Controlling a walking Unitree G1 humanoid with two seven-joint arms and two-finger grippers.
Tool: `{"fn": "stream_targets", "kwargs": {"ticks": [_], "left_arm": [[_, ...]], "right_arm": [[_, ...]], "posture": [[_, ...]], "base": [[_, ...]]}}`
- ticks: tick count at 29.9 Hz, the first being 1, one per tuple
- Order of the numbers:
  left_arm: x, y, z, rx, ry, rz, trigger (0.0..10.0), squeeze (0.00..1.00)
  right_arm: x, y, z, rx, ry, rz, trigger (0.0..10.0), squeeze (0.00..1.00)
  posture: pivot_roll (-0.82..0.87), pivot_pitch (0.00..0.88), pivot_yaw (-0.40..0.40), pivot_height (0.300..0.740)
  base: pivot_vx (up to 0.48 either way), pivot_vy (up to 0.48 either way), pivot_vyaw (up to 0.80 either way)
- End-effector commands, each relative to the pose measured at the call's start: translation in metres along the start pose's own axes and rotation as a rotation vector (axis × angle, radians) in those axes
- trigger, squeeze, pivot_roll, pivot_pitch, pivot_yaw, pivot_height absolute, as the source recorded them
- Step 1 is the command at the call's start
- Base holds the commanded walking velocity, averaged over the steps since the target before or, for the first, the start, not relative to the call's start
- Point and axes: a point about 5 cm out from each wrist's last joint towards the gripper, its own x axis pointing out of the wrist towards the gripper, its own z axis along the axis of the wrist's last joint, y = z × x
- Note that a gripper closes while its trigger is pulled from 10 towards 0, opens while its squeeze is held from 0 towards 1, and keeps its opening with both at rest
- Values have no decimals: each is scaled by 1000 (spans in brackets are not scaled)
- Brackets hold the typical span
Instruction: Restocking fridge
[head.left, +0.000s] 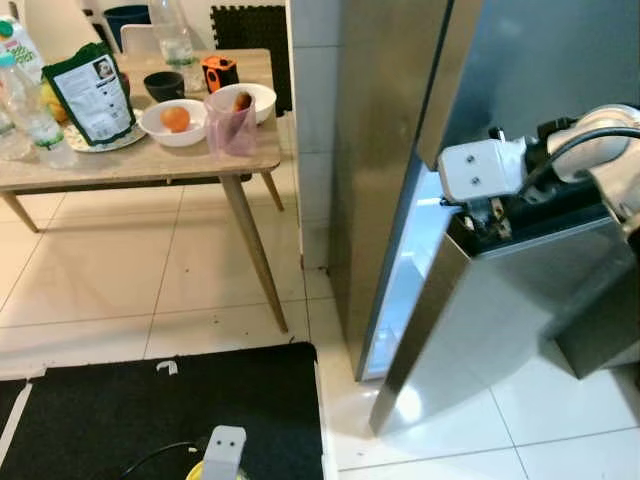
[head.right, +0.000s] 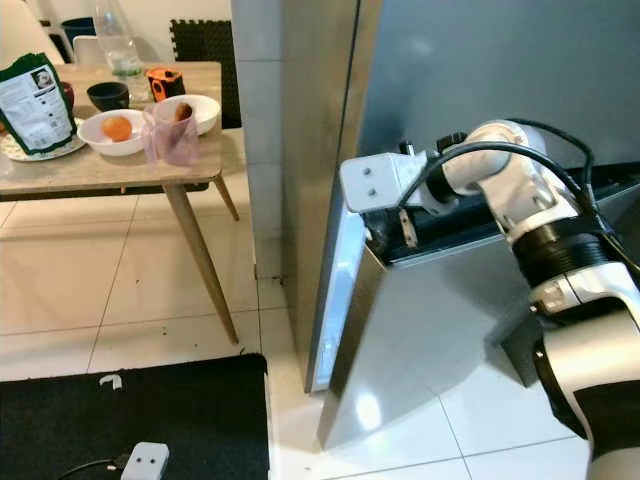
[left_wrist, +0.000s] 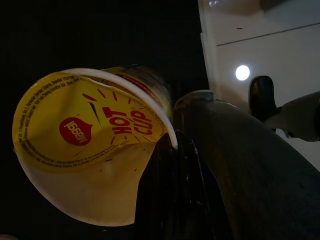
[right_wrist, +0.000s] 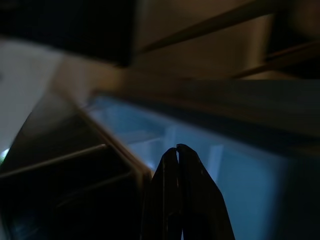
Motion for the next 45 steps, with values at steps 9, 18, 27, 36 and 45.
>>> {"fn": "stream_targets", "kwargs": {"ticks": [9, 18, 27, 36, 45], "left_arm": [[-4, -10, -35, -10, 130, -19, 10000, 0], [-4, -10, -35, -11, 130, -19, 10000, 0], [-4, -8, -36, -9, 134, -17, 10000, 0], [-4, -10, -34, -3, 129, -24, 10000, 0], [-4, -8, -35, -5, 132, -19, 10000, 0]], "right_arm": [[-30, 21, -51, 133, 336, 92, 10000, 0], [-52, 32, -80, 224, 540, 40, 10000, 0], [-43, 42, -70, 268, 278, 88, 10000, 0], [-37, 21, -10, 199, -203, 61, 10000, 0], [-27, 62, -33, 214, 24, 256, 10000, 0]], "posture": [[-65, 121, -82, 740], [-65, 121, -80, 740], [-73, 124, -77, 740], [-73, 124, -75, 740], [-78, 120, -89, 740]], "base": [[0, 0, 0], [0, 0, 0], [0, 0, 0], [0, 0, 0], [0, 0, 0]]}}
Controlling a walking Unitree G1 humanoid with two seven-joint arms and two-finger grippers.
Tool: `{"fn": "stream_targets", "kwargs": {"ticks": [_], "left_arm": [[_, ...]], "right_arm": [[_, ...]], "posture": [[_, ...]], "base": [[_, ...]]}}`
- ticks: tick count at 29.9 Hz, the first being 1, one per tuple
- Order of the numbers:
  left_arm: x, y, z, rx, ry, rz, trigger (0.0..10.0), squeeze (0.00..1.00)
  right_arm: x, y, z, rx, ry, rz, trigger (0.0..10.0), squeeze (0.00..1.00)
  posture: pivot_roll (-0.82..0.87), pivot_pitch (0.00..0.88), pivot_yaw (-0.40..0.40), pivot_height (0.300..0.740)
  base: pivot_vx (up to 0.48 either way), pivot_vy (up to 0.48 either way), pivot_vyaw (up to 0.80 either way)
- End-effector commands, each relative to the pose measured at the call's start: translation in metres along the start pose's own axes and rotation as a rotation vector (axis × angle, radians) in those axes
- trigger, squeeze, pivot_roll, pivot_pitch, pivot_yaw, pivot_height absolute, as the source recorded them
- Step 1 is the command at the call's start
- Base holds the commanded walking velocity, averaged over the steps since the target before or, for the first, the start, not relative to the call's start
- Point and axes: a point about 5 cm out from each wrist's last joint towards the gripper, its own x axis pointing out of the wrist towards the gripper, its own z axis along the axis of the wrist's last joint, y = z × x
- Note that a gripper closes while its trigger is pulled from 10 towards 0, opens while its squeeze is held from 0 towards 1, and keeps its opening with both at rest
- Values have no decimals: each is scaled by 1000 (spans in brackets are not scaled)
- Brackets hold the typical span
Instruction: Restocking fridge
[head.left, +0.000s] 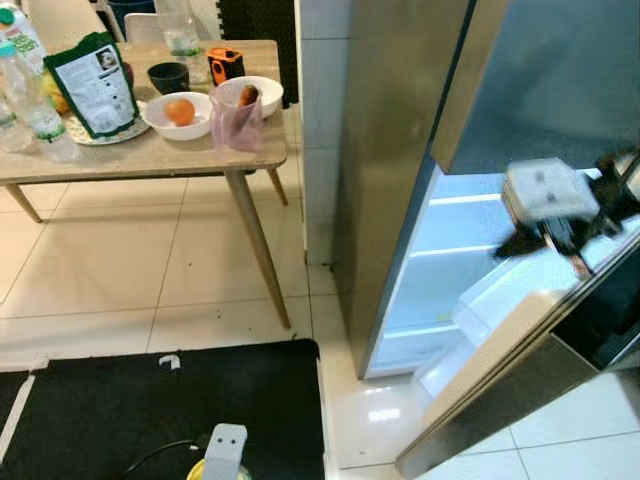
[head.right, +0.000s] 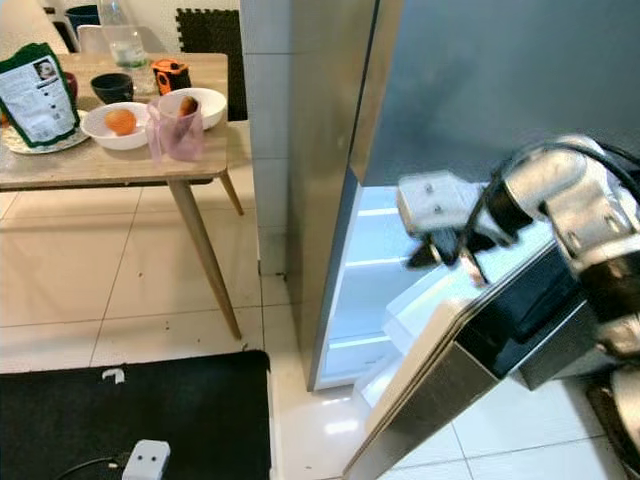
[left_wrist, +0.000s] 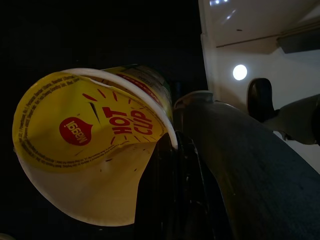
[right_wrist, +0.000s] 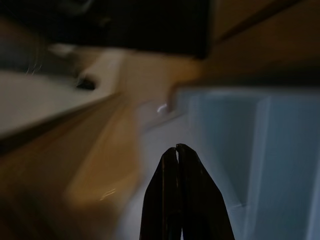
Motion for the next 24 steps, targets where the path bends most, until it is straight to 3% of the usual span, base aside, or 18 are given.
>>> {"fn": "stream_targets", "kwargs": {"ticks": [1, 5, 7, 11, 13, 17, 20, 24], "left_arm": [[-5, -7, -37, -3, 137, -16, 10000, 0], [-5, -6, -39, -4, 141, -15, 10000, 0], [-5, -8, -39, -5, 142, -17, 10000, 0], [-5, -9, -39, -7, 140, -19, 10000, 0], [-5, -10, -39, -8, 139, -22, 10000, 0], [-5, -10, -39, -8, 139, -23, 10000, 0], [-5, -10, -39, -11, 141, -22, 10000, 0], [-5, -10, -39, -10, 142, -22, 10000, 0]], "right_arm": [[6, 13, -4, -5, 41, 74, 10000, 0], [10, 30, -10, 5, 65, 150, 10000, 0], [10, 51, -20, 39, 113, 237, 10000, 0], [4, 57, -32, 68, 174, 251, 10000, 0], [-10, 62, -51, 109, 293, 244, 10000, 0], [-16, 64, -57, 126, 337, 242, 10000, 0], [-44, 68, -83, 213, 554, 195, 10000, 0], [-52, 68, -90, 217, 652, 149, 10000, 0]], "posture": [[-81, 121, -92, 740], [-86, 119, -95, 740], [-92, 116, -102, 740], [-95, 115, -107, 740], [-102, 118, -108, 740], [-102, 118, -108, 740], [-111, 122, -107, 740], [-111, 123, -104, 740]], "base": [[0, 0, 0], [0, 0, 0], [0, 0, 0], [0, 0, 0], [0, 0, 0], [0, 0, 0], [0, 0, 0], [0, 0, 0]]}}
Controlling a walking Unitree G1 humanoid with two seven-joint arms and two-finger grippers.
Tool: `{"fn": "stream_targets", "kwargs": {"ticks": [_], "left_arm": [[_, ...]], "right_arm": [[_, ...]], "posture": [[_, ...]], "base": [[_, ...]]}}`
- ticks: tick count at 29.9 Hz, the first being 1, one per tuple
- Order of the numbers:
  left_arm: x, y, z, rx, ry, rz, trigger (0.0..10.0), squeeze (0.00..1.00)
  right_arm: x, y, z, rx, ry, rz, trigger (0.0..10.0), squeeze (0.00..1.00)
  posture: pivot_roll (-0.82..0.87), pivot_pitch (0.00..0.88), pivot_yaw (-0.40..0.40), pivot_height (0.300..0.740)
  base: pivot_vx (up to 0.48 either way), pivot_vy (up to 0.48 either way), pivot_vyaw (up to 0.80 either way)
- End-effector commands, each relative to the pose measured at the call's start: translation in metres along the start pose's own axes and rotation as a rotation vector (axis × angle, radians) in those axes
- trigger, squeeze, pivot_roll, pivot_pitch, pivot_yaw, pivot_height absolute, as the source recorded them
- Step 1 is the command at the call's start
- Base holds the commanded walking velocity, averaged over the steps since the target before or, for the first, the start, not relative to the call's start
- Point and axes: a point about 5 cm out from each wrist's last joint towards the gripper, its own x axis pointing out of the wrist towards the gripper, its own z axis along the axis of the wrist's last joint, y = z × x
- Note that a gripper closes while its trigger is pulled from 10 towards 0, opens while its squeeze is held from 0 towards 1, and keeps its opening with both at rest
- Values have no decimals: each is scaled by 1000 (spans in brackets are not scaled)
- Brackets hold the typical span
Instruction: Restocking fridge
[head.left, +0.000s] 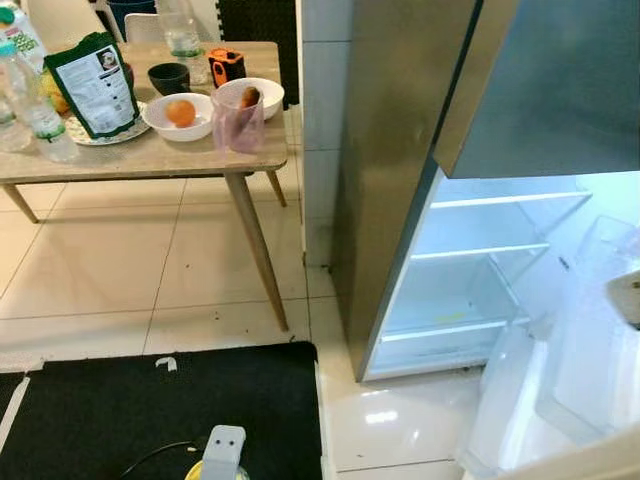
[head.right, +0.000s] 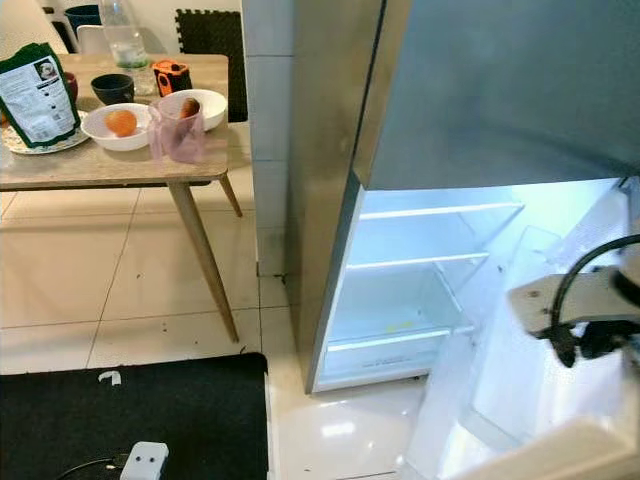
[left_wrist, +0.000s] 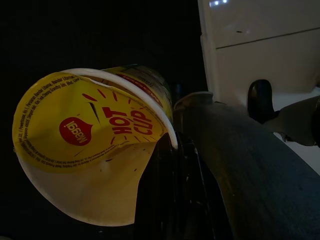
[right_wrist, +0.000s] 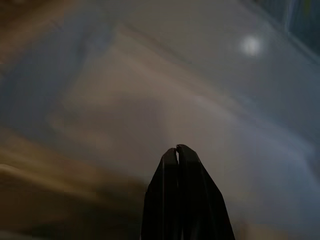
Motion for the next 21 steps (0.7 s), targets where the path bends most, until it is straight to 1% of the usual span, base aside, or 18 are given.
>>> {"fn": "stream_targets", "kwargs": {"ticks": [1, 2, 4, 6, 7, 8, 9, 10, 11, 12, 14, 16, 18, 19, 21], "left_arm": [[-4, -10, -37, -6, 141, -24, 10000, 0], [-4, -10, -37, -6, 141, -24, 10000, 0], [-4, -10, -37, -7, 140, -23, 10000, 0], [-4, -10, -37, -7, 139, -23, 10000, 0], [-4, -9, -37, -6, 139, -23, 10000, 0], [-4, -9, -37, -6, 139, -23, 10000, 0], [-4, -9, -36, -7, 137, -22, 10000, 0], [-4, -8, -36, -7, 136, -20, 10000, 0], [-4, -8, -36, -6, 136, -20, 10000, 0], [-4, -8, -36, -6, 136, -20, 10000, 0], [-4, -8, -35, -6, 135, -19, 10000, 0], [-4, -8, -35, -7, 135, -19, 10000, 0], [-4, -8, -35, -7, 135, -20, 10000, 0], [-4, -8, -35, -7, 135, -20, 10000, 0], [-4, -9, -35, -6, 135, -22, 10000, 0]], "right_arm": [[2, -2, 2, 1, 6, -21, 10000, 0], [2, -2, 2, 1, 6, -21, 10000, 0], [3, -5, 11, -20, -44, -32, 10000, 0], [3, -12, 29, -60, -158, -71, 10000, 0], [3, -15, 44, -93, -266, -76, 10000, 0], [3, -15, 44, -93, -266, -76, 10000, 0], [0, -18, 64, -124, -405, -85, 10000, 0], [-5, -20, 91, -172, -582, -95, 10000, 0], [-7, -21, 98, -187, -625, -103, 10000, 0], [-7, -21, 98, -187, -625, -103, 10000, 0], [-7, -23, 113, -204, -690, -125, 10000, 0], [-2, -21, 125, -214, -719, -125, 10000, 0], [9, -18, 138, -214, -733, -113, 10000, 0], [13, -17, 142, -213, -738, -111, 10000, 0], [31, -17, 160, -182, -750, -134, 10000, 0]], "posture": [[-111, 123, -104, 740], [-111, 123, -104, 740], [-106, 123, -100, 740], [-104, 123, -97, 740], [-101, 123, -97, 740], [-101, 123, -97, 740], [-101, 123, -97, 740], [-100, 122, -93, 740], [-100, 123, -93, 740], [-100, 123, -93, 740], [-98, 122, -91, 740], [-97, 120, -92, 740], [-100, 120, -89, 740], [-100, 120, -89, 740], [-100, 120, -92, 740]], "base": [[0, 0, 0], [0, 0, 0], [0, 0, 0], [0, 0, 0], [0, 0, 0], [0, 0, 0], [0, 0, 0], [0, 0, 0], [0, 0, 0], [0, 0, 0], [0, 0, 0], [0, 0, 0], [0, 0, 0], [0, 0, 0], [0, 0, 0]]}}
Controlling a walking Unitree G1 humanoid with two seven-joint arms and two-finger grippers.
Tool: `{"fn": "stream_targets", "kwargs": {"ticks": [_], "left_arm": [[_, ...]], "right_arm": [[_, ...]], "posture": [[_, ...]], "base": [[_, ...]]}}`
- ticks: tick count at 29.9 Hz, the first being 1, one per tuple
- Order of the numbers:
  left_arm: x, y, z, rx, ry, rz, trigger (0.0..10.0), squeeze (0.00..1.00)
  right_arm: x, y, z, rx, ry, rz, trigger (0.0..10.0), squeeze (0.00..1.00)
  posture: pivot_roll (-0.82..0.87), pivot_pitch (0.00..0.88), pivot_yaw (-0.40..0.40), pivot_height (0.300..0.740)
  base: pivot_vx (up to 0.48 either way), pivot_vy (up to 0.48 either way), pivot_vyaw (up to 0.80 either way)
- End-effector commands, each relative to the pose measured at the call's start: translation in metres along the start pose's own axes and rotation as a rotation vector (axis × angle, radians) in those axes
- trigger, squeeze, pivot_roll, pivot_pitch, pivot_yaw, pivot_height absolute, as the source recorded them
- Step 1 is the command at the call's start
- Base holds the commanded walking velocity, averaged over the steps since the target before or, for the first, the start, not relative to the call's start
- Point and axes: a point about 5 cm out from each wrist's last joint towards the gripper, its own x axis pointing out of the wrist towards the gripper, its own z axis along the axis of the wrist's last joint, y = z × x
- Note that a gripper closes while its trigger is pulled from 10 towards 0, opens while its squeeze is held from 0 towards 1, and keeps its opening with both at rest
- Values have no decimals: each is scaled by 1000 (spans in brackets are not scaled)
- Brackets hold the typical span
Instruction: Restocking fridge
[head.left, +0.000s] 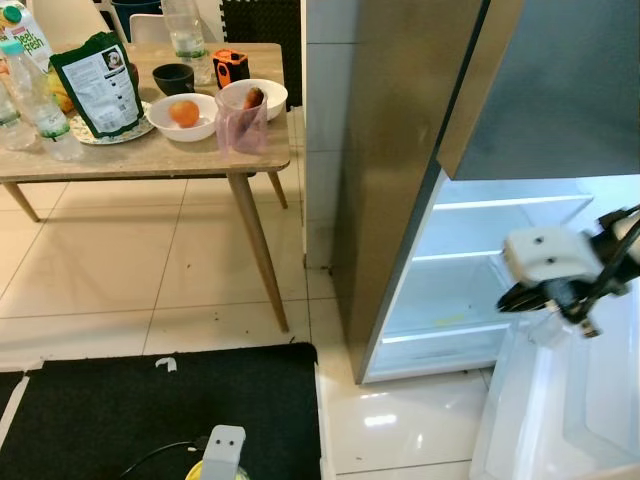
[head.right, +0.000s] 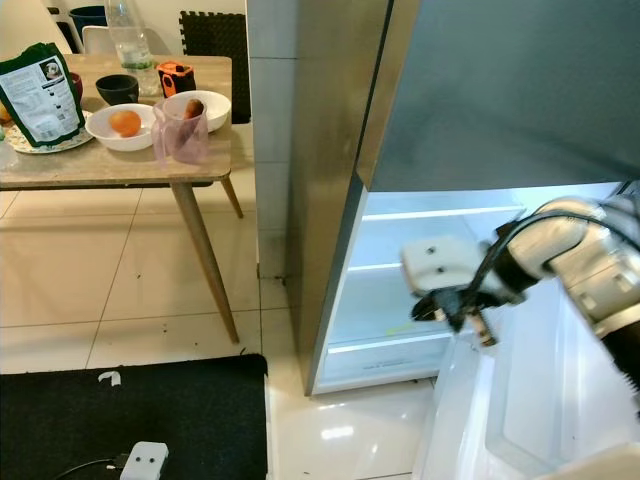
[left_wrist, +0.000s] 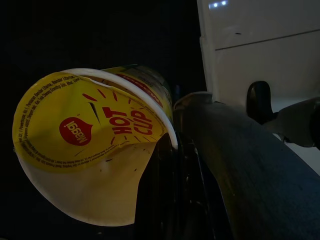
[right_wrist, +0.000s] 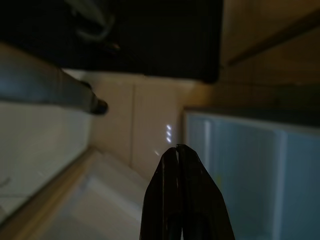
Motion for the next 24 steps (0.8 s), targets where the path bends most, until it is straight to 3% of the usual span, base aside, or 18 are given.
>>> {"fn": "stream_targets", "kwargs": {"ticks": [1, 2, 4, 10, 19, 24], "left_arm": [[-4, -10, -34, -6, 132, -23, 10000, 0], [-4, -10, -34, -6, 132, -23, 10000, 0], [-3, -11, -33, -8, 129, -25, 10000, 0], [-3, -11, -33, -15, 126, -22, 10000, 0], [-4, -10, -35, -17, 132, -20, 10000, 0], [-4, -11, -36, -18, 131, -23, 10000, 0]], "right_arm": [[23, 5, -1, 27, 14, -16, 10000, 0], [23, 5, -1, 27, 14, -16, 10000, 0], [44, 13, -5, 43, 50, -12, 10000, 0], [83, 31, -19, 70, 169, -12, 10000, 0], [105, 56, -43, 152, 295, 6, 10000, 0], [108, 67, -81, 262, 448, -53, 10000, 0]], "posture": [[-99, 120, -92, 740], [-99, 120, -92, 740], [-95, 121, -93, 740], [-87, 119, -92, 740], [-87, 119, -94, 740], [-84, 120, -97, 740]], "base": [[0, 0, 0], [0, 0, 0], [0, 0, 0], [0, 0, 0], [0, 0, 0], [0, 0, 0]]}}
